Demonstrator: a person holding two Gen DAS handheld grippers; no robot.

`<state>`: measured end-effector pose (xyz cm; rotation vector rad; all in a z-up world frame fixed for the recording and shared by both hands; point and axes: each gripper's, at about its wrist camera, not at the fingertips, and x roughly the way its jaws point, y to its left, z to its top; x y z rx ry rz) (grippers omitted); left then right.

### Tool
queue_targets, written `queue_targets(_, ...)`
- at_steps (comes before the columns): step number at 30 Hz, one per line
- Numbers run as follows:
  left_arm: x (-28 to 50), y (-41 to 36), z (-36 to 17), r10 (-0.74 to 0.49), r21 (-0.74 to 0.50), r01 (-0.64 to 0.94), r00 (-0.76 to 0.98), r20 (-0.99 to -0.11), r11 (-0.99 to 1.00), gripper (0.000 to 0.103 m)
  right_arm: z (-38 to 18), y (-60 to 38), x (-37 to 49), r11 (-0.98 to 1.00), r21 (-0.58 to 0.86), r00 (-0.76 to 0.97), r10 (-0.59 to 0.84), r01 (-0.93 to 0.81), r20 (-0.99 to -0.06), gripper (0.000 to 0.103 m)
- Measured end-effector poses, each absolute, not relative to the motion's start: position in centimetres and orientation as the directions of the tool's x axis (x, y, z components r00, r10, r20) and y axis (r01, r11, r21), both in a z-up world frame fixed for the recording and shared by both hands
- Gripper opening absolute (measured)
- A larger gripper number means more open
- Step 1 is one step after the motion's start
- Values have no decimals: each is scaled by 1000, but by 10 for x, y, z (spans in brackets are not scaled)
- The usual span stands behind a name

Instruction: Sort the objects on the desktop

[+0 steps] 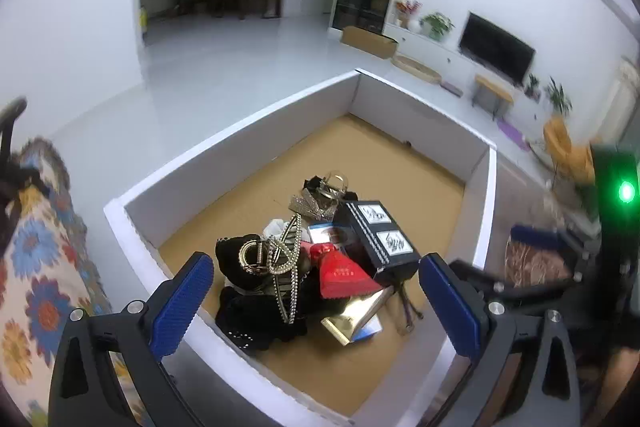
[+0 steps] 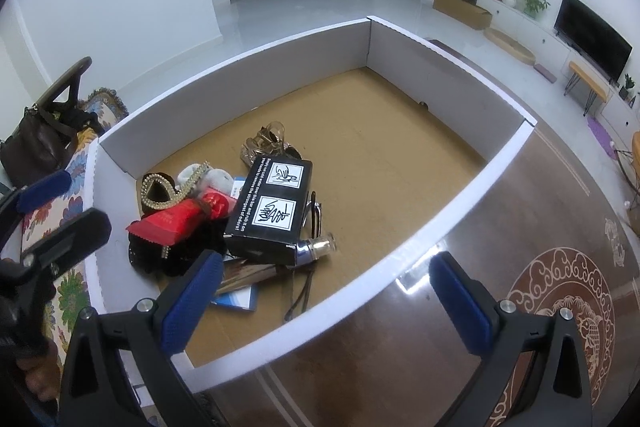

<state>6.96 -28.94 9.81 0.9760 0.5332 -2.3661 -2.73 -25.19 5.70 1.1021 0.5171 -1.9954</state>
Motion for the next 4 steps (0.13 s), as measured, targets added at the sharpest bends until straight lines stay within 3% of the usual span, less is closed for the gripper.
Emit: queue_targets(4,69,-283,105,-360,-118,613,-596,-718,-781,103,59,-254,-25,-602,11,-320,-439,798,-840,103)
